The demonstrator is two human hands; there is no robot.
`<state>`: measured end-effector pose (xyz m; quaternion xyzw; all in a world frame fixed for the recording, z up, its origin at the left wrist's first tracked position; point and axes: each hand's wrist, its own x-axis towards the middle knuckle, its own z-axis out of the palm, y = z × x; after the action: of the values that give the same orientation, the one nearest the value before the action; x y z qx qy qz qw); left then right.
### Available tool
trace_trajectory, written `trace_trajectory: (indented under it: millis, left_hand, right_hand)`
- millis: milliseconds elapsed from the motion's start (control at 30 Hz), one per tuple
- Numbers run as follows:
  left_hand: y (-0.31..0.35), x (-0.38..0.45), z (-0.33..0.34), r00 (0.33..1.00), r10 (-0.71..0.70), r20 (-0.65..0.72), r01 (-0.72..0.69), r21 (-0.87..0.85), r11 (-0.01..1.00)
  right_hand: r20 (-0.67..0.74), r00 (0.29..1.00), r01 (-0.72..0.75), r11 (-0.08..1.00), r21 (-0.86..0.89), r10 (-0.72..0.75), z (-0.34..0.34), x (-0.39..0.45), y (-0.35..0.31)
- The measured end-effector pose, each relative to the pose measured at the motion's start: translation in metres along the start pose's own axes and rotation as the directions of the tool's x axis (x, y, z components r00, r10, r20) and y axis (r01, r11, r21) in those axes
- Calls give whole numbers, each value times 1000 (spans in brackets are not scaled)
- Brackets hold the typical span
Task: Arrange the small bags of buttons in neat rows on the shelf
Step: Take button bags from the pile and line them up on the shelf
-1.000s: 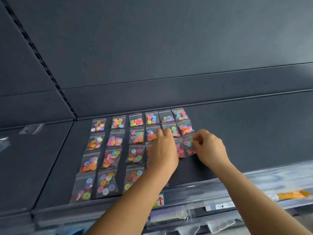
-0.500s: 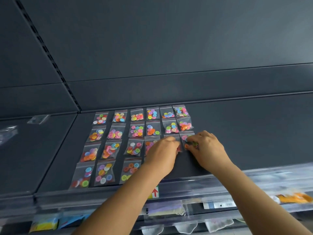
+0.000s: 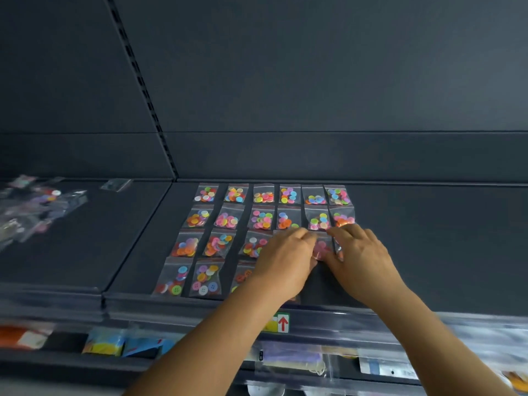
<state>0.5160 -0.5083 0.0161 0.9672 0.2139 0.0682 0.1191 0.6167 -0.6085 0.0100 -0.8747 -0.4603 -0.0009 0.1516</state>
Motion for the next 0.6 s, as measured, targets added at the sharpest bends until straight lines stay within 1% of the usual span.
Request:
trace_trajectory:
  millis: [100, 300, 467, 600]
  left_hand:
    - [-19, -15, -12, 998, -54, -31, 55, 36, 998]
    - [-85, -58, -41, 978, -182, -106, 188, 47, 981]
    - [-156, -104, -64, 950, -271, -153, 284, 71, 956]
    - [-223, -144, -80, 933, -322, -161, 335, 59, 940]
  right_hand:
    - [52, 996, 76, 997, -29, -74, 1, 5, -23]
    - [112, 967, 229, 973, -1, -227, 14, 20, -94]
    - [119, 932, 340, 940, 38, -342, 38, 32, -173]
    - [132, 909, 389, 919, 71, -395, 63, 41, -248]
